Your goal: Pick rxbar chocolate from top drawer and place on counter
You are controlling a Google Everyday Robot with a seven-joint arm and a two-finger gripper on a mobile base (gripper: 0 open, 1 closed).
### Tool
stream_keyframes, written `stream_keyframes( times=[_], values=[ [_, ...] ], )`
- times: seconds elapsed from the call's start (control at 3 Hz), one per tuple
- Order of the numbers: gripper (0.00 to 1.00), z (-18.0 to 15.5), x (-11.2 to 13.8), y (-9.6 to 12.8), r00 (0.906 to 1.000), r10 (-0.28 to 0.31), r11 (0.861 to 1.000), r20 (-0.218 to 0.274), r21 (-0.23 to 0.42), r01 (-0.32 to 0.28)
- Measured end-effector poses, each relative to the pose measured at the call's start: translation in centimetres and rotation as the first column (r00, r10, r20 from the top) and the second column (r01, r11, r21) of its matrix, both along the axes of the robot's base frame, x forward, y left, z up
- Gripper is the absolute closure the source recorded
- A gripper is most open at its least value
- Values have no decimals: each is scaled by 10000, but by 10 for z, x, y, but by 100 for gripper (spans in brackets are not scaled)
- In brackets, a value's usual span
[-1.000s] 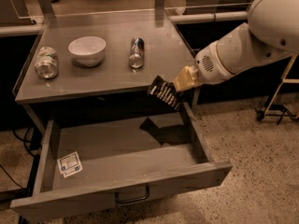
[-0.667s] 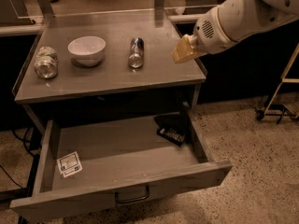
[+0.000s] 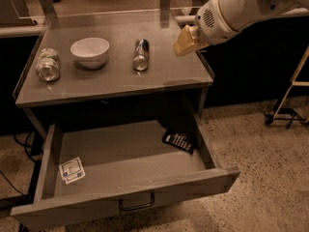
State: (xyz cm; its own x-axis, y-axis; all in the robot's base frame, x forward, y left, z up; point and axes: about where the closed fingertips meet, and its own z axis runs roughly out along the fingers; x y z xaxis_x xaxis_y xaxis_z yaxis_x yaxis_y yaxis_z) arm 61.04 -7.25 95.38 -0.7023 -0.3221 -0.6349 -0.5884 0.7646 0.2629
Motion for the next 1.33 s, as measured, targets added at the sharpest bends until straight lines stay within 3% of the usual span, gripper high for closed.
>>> stream_keyframes(
  times=[0.33, 0.67, 1.0, 1.33],
  values=[
    [100, 3, 26, -15, 9980, -625, 9975, 132, -322, 629],
    [100, 0, 39, -62, 9866, -1630, 9844, 113, -654, 1633],
    [100, -5, 38, -107, 9693, -2456, 9664, 100, -751, 2456],
    [74, -5, 38, -111, 9675, -2525, 9646, 96, -761, 2525]
  ],
)
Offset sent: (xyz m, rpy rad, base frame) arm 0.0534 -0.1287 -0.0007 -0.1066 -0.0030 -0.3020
